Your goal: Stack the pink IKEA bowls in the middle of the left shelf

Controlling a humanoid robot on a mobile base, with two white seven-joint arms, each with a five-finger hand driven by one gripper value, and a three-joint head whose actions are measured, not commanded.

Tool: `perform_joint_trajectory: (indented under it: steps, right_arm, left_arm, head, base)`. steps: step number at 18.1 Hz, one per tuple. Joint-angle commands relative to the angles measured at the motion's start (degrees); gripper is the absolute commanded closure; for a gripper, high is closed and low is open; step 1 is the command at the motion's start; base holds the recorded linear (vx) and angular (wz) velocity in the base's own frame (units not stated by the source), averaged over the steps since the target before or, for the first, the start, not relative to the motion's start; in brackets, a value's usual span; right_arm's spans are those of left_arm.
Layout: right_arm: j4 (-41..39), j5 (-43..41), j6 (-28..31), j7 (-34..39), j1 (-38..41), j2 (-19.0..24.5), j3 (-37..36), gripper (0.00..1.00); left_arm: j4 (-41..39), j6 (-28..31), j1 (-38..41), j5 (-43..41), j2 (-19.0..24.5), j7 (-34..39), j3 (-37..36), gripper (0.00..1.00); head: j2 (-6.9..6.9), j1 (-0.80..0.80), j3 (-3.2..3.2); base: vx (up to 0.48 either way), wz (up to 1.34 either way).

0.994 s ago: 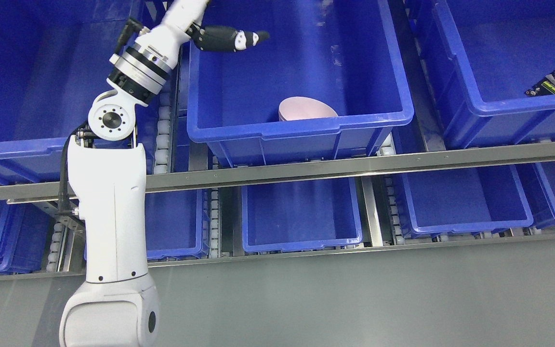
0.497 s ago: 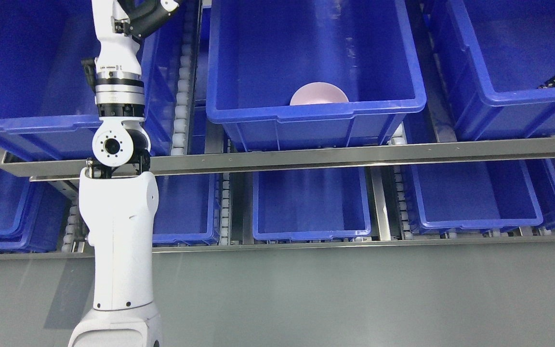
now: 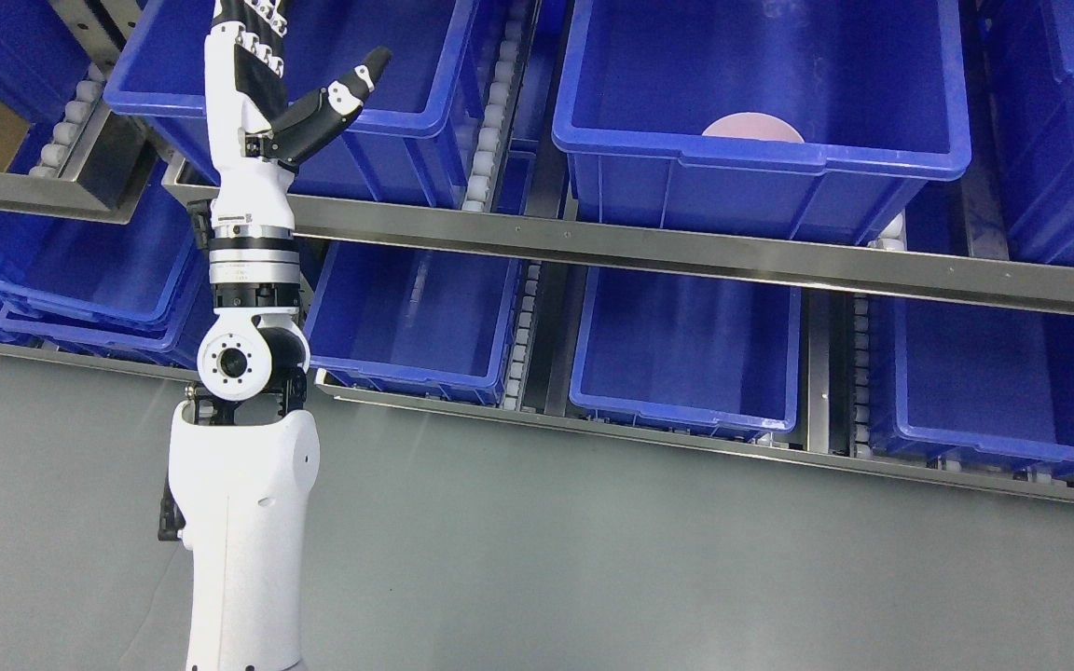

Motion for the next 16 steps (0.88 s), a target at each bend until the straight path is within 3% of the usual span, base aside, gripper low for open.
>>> perform_joint_trajectory:
  steps: [1, 16]
  right_arm:
    - [-1.0, -0.1, 0.0, 0.0, 0.0, -1.0, -0.3, 0.00]
    - [-1.0, -0.1, 0.0, 0.0, 0.0, -1.0, -0.3, 0.00]
  left_arm:
    - [-5.4, 0.2, 2.4, 0.6, 0.9, -3.9, -2.2, 0.00]
    - [-5.5, 0.2, 5.3, 0.6, 0.9, -6.5, -3.6, 0.00]
  head:
    - [0.00, 0.00, 0.00]
    - [-0.02, 0.00, 0.00]
  base:
    - [-0.152, 0.08]
    - [-0.159, -0.11]
